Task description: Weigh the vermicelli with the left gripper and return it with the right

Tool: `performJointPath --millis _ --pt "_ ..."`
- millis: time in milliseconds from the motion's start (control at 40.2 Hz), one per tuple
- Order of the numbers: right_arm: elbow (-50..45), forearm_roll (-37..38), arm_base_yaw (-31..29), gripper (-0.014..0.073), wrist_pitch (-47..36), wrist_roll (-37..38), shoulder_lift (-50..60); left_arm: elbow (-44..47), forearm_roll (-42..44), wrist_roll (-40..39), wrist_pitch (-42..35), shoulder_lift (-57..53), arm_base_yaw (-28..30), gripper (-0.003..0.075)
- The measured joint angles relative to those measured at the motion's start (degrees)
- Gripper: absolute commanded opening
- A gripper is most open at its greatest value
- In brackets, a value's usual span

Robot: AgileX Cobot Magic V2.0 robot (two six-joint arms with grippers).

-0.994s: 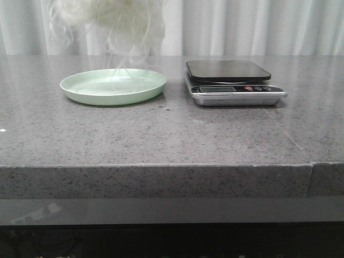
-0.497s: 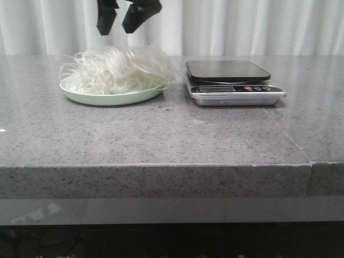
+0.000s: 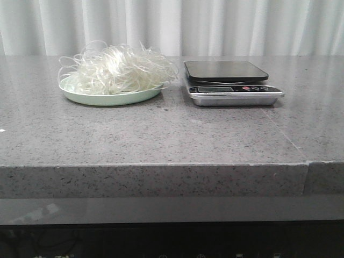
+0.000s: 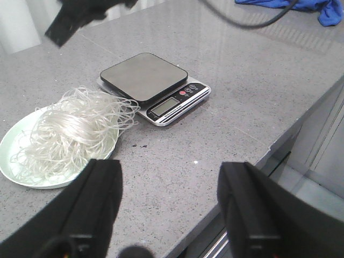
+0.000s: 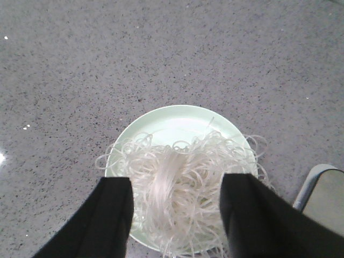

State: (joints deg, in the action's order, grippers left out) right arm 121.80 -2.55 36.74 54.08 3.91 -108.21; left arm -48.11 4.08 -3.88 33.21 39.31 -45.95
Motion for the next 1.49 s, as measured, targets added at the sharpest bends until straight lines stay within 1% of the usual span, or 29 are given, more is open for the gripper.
performJointPath --millis 149,273,472,596,721,895,1044,1168,1317,1417,1491 --pt "-10.2 1.9 0.0 0.0486 -3.2 0.3 8.7 0.0 0.0 0.0 0.0 0.0 0.0 0.0481" --pt "-22.6 3.9 0.0 0.0486 -7.0 0.3 17.5 0.0 0.0 0.0 0.0 0.0 0.0 0.0481" --pt "-40.9 4.6 0.0 0.0486 -12.0 0.3 34.6 0.0 0.0 0.0 0.0 0.0 0.0 0.0481" --pt "-50.2 4.9 0.0 0.0486 -12.3 0.3 44.7 0.0 0.0 0.0 0.0 0.0 0.0 0.0481" --pt "-57.8 4.9 -0.1 0.0486 -10.7 0.3 53.4 0.0 0.0 0.0 0.0 0.0 0.0 0.0481" --pt "-65.5 4.9 -0.1 0.0486 -6.7 0.3 64.1 0.0 0.0 0.0 0.0 0.0 0.0 0.0481" --pt "-69.6 4.9 -0.1 0.0486 -3.5 0.3 72.3 0.0 0.0 0.0 0.0 0.0 0.0 0.0481" --pt "-71.6 4.9 -0.1 0.0486 -1.7 0.3 76.7 0.0 0.0 0.0 0.0 0.0 0.0 0.0481" --pt "-72.3 4.9 -0.1 0.0486 -0.6 0.3 79.1 0.0 0.0 0.0 0.0 0.0 0.0 0.0479" --pt "-72.4 4.9 -0.1 0.0486 -0.1 0.3 79.1 0.0 0.0 0.0 0.0 0.0 0.0 0.0446" --pt "-72.6 4.9 -0.1 0.0467 0.2 0.3 79.1 0.0 0.0 0.0 0.0 0.0 0.0 0.0399"
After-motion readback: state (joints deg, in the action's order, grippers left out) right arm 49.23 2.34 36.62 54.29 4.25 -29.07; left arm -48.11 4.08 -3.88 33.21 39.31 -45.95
